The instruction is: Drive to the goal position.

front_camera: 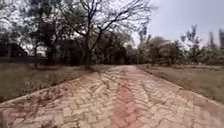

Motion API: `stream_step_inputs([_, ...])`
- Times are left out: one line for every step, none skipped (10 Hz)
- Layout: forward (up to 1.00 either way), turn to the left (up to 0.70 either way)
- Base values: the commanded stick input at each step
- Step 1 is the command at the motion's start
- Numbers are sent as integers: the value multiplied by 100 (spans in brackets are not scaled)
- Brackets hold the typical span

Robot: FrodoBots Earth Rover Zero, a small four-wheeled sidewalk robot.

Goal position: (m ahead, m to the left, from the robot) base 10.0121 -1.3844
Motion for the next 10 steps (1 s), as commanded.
stream_step_inputs([70,0])
stream_step_inputs([70,0])
stream_step_inputs([70,0])
stream_step_inputs([70,0])
stream_step_inputs([70,0])
stream_step_inputs([70,0])
stream_step_inputs([70,0])
stream_step_inputs([70,0])
stream_step_inputs([70,0])
stream_step_inputs([70,0])
